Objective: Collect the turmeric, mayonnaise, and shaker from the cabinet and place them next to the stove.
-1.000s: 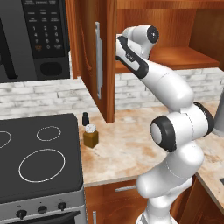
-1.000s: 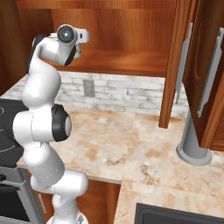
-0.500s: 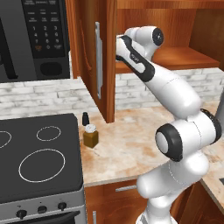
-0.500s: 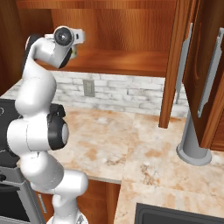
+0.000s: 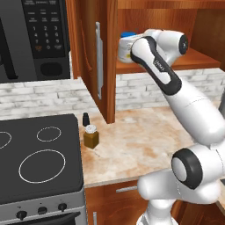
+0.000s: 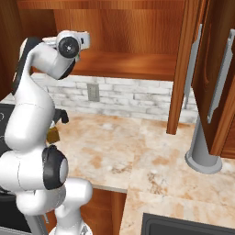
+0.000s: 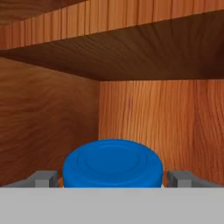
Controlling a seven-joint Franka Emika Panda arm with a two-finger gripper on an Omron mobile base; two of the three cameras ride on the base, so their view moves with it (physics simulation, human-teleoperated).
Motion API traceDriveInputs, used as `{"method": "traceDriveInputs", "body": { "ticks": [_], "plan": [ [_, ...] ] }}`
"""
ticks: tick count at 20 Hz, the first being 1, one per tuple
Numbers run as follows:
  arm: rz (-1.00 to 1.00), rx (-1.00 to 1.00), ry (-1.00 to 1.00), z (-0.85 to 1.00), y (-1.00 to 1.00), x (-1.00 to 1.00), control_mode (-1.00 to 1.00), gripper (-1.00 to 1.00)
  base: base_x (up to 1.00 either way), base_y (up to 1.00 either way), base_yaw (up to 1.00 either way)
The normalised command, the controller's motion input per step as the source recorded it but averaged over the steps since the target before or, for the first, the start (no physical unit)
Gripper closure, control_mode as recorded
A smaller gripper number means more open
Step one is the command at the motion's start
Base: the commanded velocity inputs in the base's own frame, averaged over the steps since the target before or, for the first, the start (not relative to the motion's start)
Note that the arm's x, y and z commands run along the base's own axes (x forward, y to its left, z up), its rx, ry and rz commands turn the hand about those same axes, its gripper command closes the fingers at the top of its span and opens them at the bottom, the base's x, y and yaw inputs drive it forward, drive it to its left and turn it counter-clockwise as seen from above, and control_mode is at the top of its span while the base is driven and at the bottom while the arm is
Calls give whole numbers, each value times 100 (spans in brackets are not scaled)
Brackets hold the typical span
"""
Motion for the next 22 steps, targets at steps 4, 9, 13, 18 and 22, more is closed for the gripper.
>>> {"method": "traceDriveInputs", "body": {
  "ticks": [4,9,13,18,22],
  "plan": [
    [15,0,0,1,-37,-91,-100,100,0,0,0],
    [22,0,0,-5,-7,-98,-100,100,0,0,0],
    [27,0,0,-29,0,-95,-100,100,0,0,0],
    [27,-3,0,-55,0,-74,-100,100,0,0,0],
    [24,-16,0,-86,29,-45,-100,100,0,0,0]
  ]
}}
